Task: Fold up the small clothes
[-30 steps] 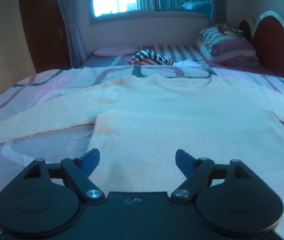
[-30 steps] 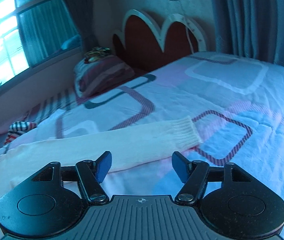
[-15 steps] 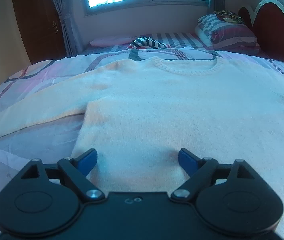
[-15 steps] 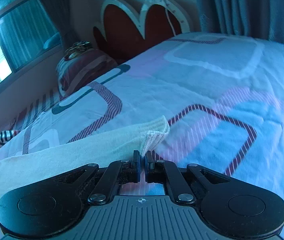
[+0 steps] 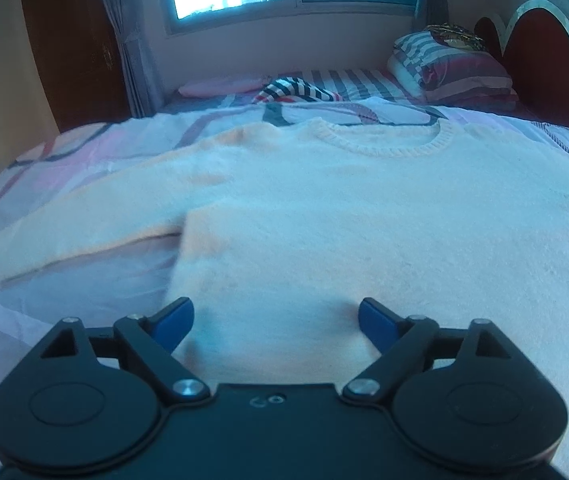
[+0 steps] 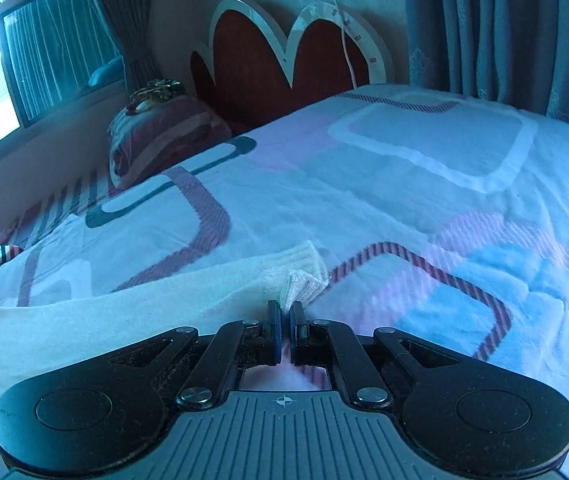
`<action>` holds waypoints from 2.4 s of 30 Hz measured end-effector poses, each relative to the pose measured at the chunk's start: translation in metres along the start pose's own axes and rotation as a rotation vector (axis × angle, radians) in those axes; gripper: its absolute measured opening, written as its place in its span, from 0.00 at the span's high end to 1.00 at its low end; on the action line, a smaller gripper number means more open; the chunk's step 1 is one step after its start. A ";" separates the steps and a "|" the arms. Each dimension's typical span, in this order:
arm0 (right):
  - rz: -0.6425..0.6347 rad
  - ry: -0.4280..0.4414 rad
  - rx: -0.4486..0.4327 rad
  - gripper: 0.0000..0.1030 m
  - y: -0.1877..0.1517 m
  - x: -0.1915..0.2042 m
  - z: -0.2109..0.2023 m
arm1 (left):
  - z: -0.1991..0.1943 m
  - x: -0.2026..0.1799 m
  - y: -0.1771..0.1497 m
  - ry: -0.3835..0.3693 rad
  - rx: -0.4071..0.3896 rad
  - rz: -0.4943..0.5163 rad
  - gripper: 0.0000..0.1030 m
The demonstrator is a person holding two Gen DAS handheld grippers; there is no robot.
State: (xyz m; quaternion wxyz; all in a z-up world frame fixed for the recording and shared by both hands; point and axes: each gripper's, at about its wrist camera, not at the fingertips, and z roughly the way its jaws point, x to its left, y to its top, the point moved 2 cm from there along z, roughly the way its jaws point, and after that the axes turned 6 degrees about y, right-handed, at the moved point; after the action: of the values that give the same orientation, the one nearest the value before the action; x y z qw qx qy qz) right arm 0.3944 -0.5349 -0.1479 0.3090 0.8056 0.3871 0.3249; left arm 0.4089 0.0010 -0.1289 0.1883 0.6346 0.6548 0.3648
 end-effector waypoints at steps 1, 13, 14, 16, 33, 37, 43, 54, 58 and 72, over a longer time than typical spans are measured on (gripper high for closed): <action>-0.010 0.001 -0.008 0.97 0.001 0.006 -0.001 | -0.002 0.004 0.000 0.006 -0.005 0.001 0.16; -0.209 0.285 0.023 0.97 -0.023 0.188 -0.008 | -0.017 0.065 0.003 -0.047 -0.007 -0.060 0.22; -0.229 0.313 0.029 0.97 -0.029 0.209 -0.010 | -0.016 0.068 0.004 -0.038 -0.006 -0.056 0.22; -0.260 0.363 0.036 0.97 -0.041 0.245 -0.016 | -0.011 0.077 0.005 -0.017 0.003 -0.054 0.22; -0.531 0.623 0.132 0.97 -0.176 0.474 -0.024 | 0.004 0.165 -0.011 0.005 0.040 -0.146 0.36; -0.570 0.672 0.169 0.97 -0.202 0.499 -0.019 | 0.004 0.169 -0.010 0.010 0.041 -0.143 0.36; -0.665 0.698 0.114 0.37 -0.218 0.499 -0.032 | 0.009 0.150 0.006 -0.044 0.021 -0.125 0.35; -0.401 0.526 0.087 0.79 -0.157 0.388 -0.034 | 0.055 0.038 0.066 -0.393 0.068 -0.208 0.61; -0.334 0.458 0.061 0.79 -0.135 0.340 -0.040 | 0.079 0.015 0.073 -0.457 0.125 -0.265 0.69; -0.102 0.309 0.038 0.79 -0.096 0.251 -0.042 | 0.070 0.029 0.091 -0.356 -0.013 -0.238 0.98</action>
State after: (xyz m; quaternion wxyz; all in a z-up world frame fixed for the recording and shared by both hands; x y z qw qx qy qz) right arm 0.4447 -0.2684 -0.1230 0.2469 0.7310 0.4765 0.4215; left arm 0.5181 0.0391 -0.1036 0.3469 0.6060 0.6792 0.2262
